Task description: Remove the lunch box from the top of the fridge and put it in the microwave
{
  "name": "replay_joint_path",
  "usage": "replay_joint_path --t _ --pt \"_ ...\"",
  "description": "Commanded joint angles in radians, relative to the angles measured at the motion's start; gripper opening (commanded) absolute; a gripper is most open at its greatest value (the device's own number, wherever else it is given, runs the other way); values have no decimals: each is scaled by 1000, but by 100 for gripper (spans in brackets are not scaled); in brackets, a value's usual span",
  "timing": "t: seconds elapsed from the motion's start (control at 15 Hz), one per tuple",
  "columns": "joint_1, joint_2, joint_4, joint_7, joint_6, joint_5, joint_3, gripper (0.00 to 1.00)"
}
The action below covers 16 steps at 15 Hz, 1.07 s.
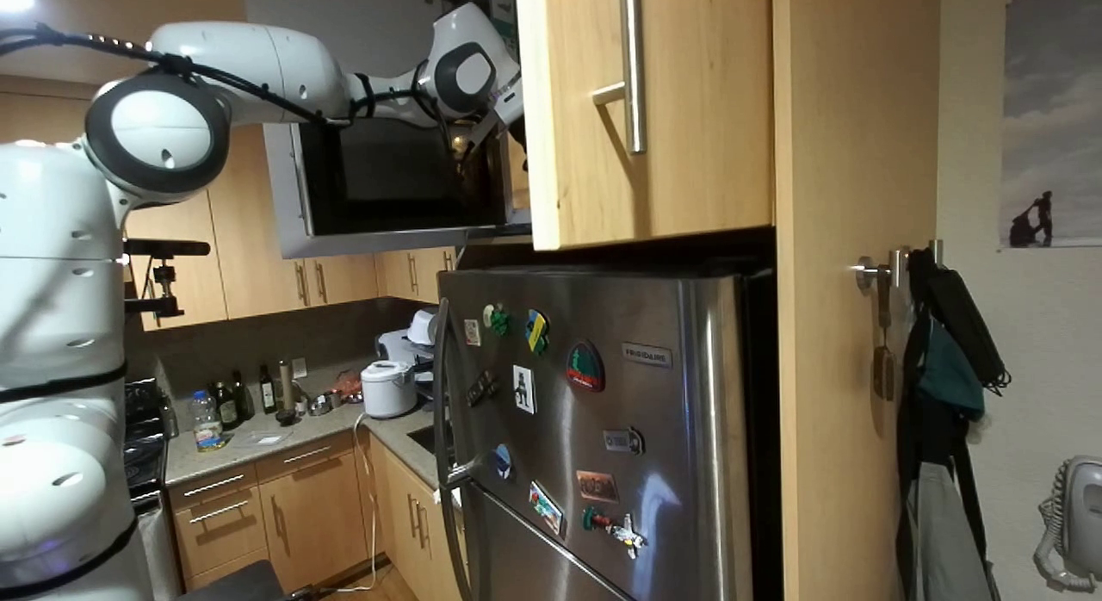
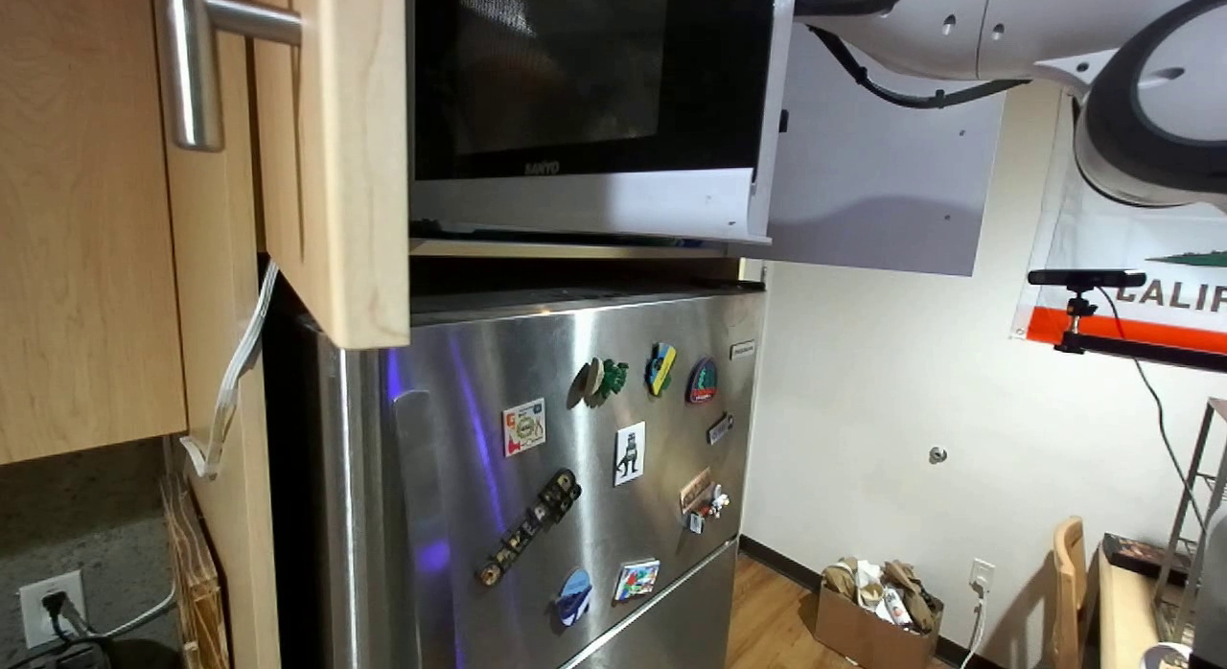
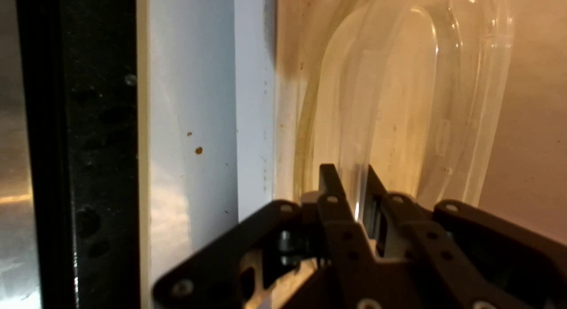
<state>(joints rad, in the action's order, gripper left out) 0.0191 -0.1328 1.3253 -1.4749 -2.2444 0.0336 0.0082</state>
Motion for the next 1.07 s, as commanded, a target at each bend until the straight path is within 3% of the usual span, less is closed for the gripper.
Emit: replay_joint_path --t 0.0,0.2,0.27,0.33,0.4,0.87,1.0 --pt "-3 -33 -62 7 43 -15 1 4" --pt "-5 -47 -84 10 55 -17 2 6" --pt "-5 -50 -90 11 59 -17 2 24" --pt "-5 -54 -97 11 66 -17 2 25" --pt "-5 -58 -105 10 74 -18 1 38" --pt "-2 -73 -151 12 102 -15 -1 89" --pt "-1 -71 -158 10 105 -16 -3 100"
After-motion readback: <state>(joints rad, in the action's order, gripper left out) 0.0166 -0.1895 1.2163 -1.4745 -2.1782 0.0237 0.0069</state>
